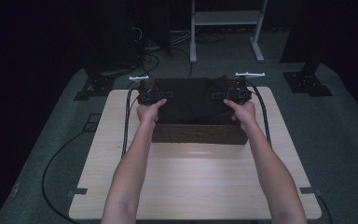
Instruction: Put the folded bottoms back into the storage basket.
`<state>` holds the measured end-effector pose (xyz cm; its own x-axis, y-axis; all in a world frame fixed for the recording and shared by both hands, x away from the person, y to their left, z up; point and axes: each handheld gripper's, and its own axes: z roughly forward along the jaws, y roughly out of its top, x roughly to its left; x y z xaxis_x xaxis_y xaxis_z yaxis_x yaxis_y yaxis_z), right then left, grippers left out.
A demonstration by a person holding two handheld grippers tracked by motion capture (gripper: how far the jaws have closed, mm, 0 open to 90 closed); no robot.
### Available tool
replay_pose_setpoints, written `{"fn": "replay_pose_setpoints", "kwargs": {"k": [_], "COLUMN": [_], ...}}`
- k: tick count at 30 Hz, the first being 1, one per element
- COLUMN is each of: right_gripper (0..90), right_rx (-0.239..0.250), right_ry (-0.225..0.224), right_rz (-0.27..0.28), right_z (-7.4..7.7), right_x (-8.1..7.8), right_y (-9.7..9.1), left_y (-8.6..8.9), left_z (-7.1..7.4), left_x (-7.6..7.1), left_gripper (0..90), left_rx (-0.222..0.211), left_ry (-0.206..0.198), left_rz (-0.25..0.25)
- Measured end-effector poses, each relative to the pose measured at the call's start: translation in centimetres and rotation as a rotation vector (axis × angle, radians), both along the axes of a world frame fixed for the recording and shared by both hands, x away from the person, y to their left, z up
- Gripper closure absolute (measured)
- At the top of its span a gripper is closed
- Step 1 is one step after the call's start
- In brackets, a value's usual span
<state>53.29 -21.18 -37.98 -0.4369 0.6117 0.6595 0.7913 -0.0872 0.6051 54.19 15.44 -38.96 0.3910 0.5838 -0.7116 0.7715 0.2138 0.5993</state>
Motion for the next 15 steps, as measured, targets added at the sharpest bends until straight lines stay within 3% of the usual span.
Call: {"fn": "replay_pose_setpoints", "kwargs": {"k": [15], "right_gripper": [77.1], "right_rx": [-0.027], "right_ry": [0.049], "right_rz": [-0.013], "right_z": [-0.75], "right_x": [0.40], "right_y": [0.15], "left_y": [-0.47], "left_z": [-0.60], "left_x": [0.19], "left_gripper": [79.6], "left_rx": [0.052], "left_ry": [0.029], "left_rz": [0.007]}}
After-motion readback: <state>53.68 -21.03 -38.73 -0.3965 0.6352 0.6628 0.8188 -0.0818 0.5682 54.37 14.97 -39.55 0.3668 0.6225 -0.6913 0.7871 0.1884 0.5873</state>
